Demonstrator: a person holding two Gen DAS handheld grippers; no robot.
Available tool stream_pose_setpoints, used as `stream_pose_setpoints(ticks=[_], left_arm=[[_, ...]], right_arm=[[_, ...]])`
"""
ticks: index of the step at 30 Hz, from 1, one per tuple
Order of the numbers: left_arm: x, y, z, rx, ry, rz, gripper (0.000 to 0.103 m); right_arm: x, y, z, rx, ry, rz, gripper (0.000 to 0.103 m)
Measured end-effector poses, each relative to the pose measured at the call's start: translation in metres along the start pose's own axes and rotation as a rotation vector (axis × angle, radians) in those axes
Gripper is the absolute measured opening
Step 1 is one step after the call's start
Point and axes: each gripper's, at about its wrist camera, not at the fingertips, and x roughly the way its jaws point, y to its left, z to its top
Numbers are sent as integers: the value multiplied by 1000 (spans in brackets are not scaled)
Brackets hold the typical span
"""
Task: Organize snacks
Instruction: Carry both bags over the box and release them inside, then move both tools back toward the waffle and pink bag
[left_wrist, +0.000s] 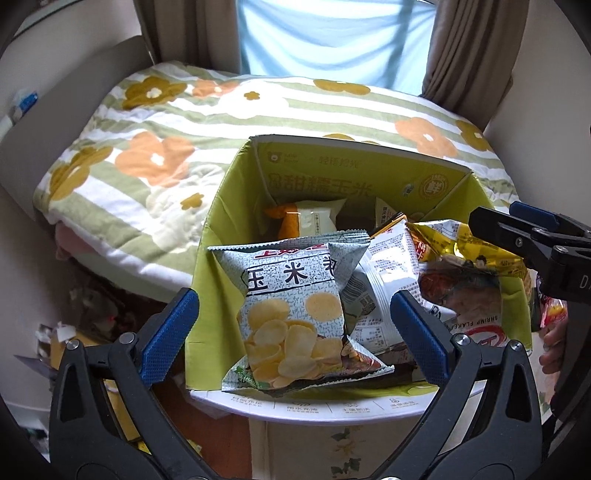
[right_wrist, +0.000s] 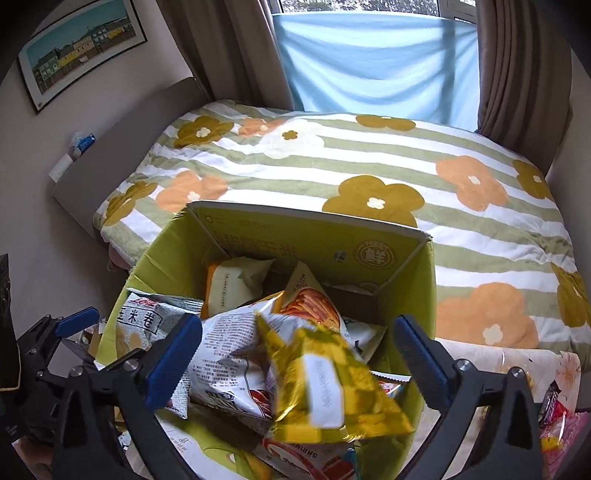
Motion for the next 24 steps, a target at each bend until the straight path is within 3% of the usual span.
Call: stream_pose_setpoints(ticks=[11, 24], left_arm=[[-10, -4, -4, 18, -25, -19, 103], [-41, -46, -2, 83, -54, -168, 103]], right_arm=[[-18, 9, -13, -16, 43, -23, 103], [-73, -5, -32, 24, -20, -126, 103]])
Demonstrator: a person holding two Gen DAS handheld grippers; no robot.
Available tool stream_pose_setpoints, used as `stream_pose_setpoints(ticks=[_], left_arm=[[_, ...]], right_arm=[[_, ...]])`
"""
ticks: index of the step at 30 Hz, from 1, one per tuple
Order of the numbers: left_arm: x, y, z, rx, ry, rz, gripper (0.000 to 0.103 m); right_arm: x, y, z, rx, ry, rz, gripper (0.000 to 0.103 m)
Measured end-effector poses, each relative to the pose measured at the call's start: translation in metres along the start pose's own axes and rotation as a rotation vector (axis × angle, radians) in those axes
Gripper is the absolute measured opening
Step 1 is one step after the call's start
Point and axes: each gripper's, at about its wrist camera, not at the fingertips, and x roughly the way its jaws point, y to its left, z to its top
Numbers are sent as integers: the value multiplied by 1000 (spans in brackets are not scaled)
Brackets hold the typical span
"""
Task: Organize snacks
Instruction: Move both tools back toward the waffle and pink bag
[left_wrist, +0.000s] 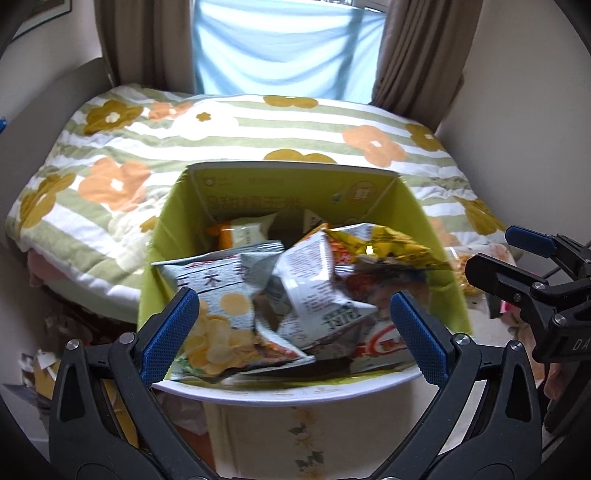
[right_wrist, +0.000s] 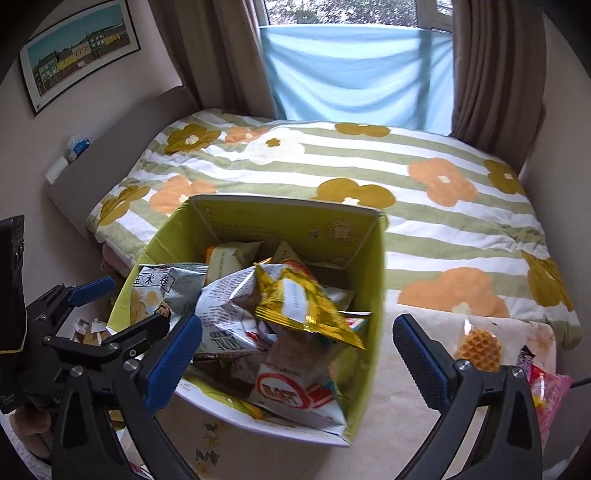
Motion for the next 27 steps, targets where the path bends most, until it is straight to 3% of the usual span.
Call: stream_pose_setpoints(ticks=[14, 21, 27], left_arm=[[-11, -127, -1, 80, -13, -85, 103], [8, -216, -1, 78, -5, -112, 103], [47, -279, -1, 76, 34, -130, 103]], right_arm=[[-74, -100, -37, -27, -121, -148, 103], [-93, -175, -58, -87, -89, -114, 103], [-90, -240, -81, -148, -46, -82, 103]])
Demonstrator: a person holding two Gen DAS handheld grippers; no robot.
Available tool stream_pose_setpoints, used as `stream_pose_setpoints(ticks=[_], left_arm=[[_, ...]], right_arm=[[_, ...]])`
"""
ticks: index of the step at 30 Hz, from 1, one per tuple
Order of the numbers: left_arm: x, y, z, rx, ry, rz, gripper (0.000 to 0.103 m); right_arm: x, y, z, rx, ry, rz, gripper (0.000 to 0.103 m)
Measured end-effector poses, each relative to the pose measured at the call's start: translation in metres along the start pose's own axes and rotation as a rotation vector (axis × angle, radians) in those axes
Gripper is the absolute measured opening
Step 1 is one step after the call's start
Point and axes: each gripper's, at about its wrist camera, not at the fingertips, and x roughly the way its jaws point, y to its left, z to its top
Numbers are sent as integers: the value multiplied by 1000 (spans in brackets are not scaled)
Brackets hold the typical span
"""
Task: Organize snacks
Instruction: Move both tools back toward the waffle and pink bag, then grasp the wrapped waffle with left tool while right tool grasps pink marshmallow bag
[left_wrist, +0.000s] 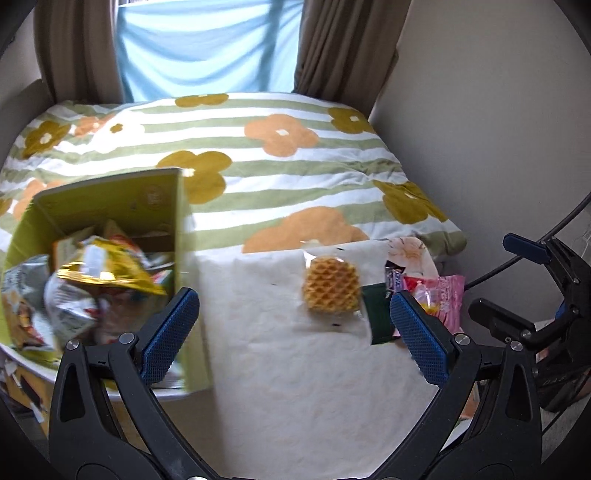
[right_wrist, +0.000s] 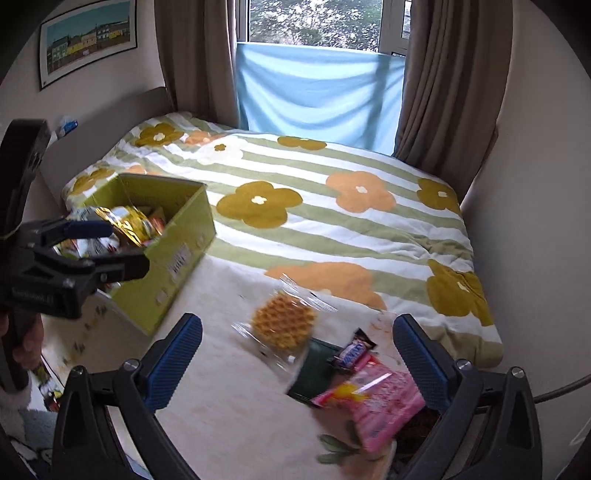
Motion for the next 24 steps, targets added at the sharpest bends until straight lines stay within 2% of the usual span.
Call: stream_pose_setpoints(ticks=[7, 13, 17, 24], left_arm=[[77, -37, -3, 22, 136, -45, 103], [155, -49, -10, 51, 253, -45, 103], [200, -53, -10, 74, 313, -19, 103], [243, -46, -9, 91, 399, 53, 103]], right_arm=[[30, -55, -32, -61, 75, 17, 103], [62, -72, -57, -192, 144, -12, 103], [76, -72, -73, -258, 189, -3, 103], [99, -73, -86, -293, 258, 36, 103]])
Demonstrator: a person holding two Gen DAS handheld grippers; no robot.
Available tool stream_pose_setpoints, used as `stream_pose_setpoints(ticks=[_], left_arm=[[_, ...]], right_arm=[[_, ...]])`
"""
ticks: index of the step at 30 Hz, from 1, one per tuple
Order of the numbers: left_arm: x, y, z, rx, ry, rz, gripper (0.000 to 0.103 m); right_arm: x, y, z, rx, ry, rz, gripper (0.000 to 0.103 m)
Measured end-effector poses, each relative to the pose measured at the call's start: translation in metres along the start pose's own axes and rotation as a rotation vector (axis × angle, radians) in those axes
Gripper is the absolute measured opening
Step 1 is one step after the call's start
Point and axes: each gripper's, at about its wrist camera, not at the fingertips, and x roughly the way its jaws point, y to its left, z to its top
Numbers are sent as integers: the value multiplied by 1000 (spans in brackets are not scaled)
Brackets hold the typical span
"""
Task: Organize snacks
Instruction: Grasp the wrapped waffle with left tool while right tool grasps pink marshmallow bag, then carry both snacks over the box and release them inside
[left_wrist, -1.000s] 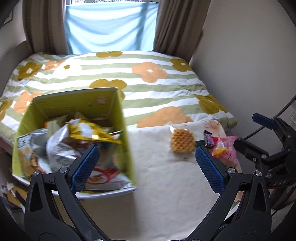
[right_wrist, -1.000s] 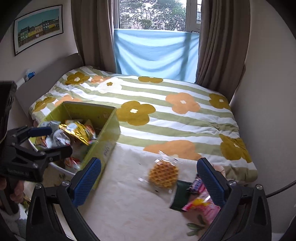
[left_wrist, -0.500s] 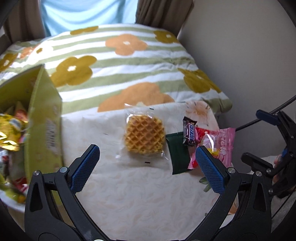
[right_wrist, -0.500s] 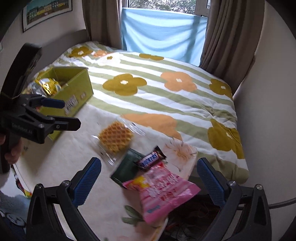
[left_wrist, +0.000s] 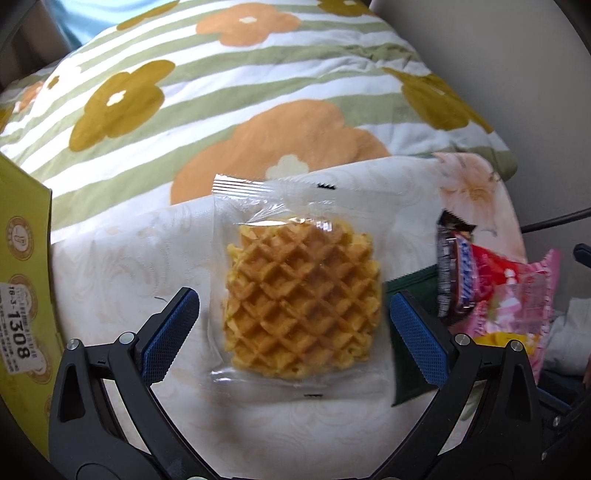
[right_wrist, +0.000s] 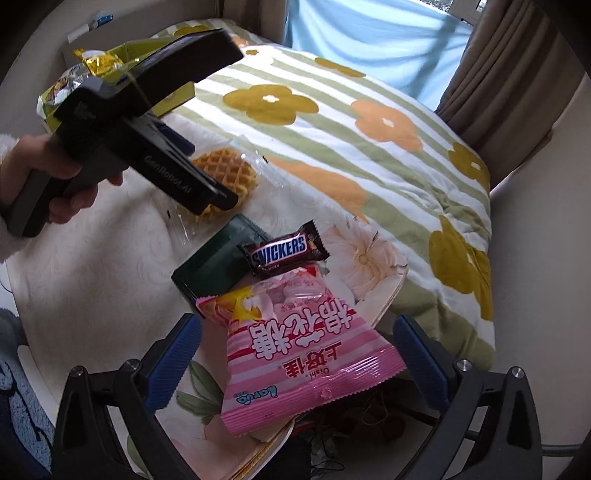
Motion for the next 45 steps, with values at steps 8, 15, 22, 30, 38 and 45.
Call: stream_pose_setpoints(ticks=[8, 15, 22, 30, 38, 45], left_arm=[[10, -8, 2, 57, 25, 55, 103], [5, -18, -3, 124, -6, 74, 87], [0, -16, -2, 137, -7, 50, 77], [-5, -8, -8, 81, 2, 24, 76], [-25, -2, -18, 42, -34, 8, 76], [-62, 3, -32, 10, -83, -15, 76]], right_arm=[[16, -3, 5, -34, 39, 26, 103], [32, 6, 12, -117, 87, 45, 103], [49, 8, 14, -177, 166, 55, 103], [64, 5, 11, -172, 240, 80, 88], [56, 14, 3, -125, 252, 72, 74], [29, 17, -3, 0, 213, 74, 73]])
